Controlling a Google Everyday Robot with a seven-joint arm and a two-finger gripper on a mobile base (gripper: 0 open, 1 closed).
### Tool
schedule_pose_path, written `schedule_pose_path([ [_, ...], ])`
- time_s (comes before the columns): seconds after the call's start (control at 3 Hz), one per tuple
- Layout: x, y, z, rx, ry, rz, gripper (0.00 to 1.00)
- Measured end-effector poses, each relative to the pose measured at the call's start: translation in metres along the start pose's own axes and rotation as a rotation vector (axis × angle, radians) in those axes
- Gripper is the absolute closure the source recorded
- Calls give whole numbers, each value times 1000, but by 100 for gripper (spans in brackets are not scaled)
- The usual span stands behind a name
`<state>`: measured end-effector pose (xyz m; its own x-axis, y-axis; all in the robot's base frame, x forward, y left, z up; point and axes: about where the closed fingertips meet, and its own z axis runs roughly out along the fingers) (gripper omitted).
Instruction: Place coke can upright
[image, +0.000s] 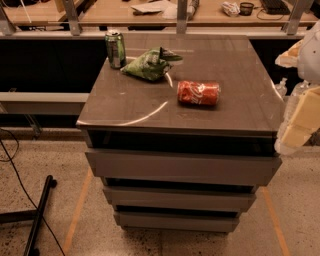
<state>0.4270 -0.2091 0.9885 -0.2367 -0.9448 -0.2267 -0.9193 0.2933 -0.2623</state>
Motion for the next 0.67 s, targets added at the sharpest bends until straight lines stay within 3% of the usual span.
schedule_pose_path([
  [0.33,0,0,0,0,0,0,0],
  [0.67,-14,-11,2,14,-25,-41,0],
])
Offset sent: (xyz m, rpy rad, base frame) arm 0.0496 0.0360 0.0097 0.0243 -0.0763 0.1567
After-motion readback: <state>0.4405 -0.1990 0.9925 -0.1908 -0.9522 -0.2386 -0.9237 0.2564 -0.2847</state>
